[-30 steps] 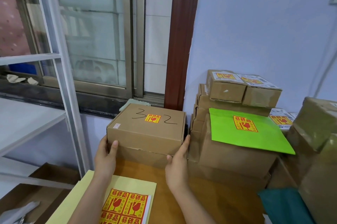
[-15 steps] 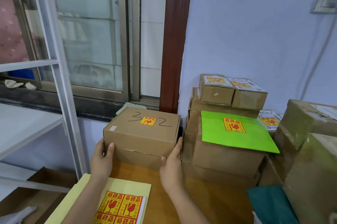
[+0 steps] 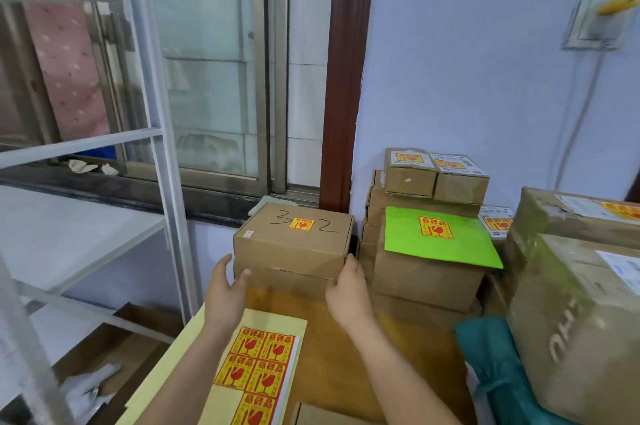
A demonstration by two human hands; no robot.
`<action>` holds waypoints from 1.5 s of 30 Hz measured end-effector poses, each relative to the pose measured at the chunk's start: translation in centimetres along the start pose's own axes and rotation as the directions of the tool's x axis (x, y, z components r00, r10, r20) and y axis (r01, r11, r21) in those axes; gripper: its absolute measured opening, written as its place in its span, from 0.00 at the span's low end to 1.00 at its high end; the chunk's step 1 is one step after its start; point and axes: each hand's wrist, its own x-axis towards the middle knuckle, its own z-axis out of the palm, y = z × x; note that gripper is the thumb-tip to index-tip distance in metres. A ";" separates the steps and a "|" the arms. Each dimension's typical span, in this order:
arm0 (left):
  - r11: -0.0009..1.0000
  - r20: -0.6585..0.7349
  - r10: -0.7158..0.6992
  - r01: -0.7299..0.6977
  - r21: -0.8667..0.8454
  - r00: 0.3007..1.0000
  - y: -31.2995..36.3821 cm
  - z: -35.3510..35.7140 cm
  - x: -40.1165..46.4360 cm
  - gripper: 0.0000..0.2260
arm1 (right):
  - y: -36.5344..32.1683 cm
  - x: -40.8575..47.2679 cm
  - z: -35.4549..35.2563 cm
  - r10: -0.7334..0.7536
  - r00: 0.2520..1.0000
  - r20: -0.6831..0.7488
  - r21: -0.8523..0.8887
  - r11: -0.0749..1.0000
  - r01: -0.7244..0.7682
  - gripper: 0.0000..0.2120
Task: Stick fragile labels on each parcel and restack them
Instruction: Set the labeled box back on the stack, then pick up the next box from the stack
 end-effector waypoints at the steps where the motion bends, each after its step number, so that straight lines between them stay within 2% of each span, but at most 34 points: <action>1: 1.000 0.008 0.016 -0.016 0.005 1.000 0.3 -0.2 -1.0 0.22 | -0.1 -0.7 -0.5 -0.016 1.000 -0.006 0.003 1.000 0.016 0.25; 5: 0.996 0.066 0.072 -0.075 0.039 0.995 0.7 -1.2 -4.4 0.16 | -0.3 -4.1 -2.7 -0.087 0.996 0.020 -0.019 0.996 0.087 0.17; 11: 0.991 0.152 0.126 -0.130 0.015 0.980 1.6 -2.5 -10.2 0.05 | 0.2 -9.9 -6.4 -0.169 0.986 -0.008 -0.005 0.986 0.169 0.12; 18: 0.993 0.258 0.117 -0.118 -0.010 0.959 1.2 -3.9 -16.2 0.07 | 3.6 -17.1 -10.7 -0.245 0.969 -0.024 0.008 0.969 0.245 0.11; 25: 0.994 0.349 0.079 -0.098 0.039 0.934 -0.5 -5.4 -20.4 0.07 | 8.7 -22.5 -12.6 -0.155 0.985 -0.077 -0.018 0.988 0.154 0.13; 32: 0.998 0.415 -0.055 0.058 0.004 0.908 -1.4 -5.7 -22.3 0.10 | 11.1 -25.7 -11.4 -0.079 0.993 -0.089 -0.026 0.997 0.077 0.14; 36: 0.994 0.434 -0.076 0.103 -0.038 0.897 -1.0 -5.5 -23.3 0.09 | 11.5 -26.5 -11.1 -0.018 0.991 -0.132 -0.029 0.999 0.015 0.15; 40: 0.984 0.424 -0.112 0.160 -0.079 0.899 -0.8 -5.6 -23.9 0.08 | 12.0 -27.2 -10.8 0.068 0.989 -0.133 0.016 0.998 -0.066 0.17; 45: 0.957 0.414 -0.177 0.254 -0.138 0.893 -0.6 -5.7 -24.0 0.10 | 11.7 -27.7 -10.5 0.233 0.964 -0.131 0.159 0.964 -0.211 0.15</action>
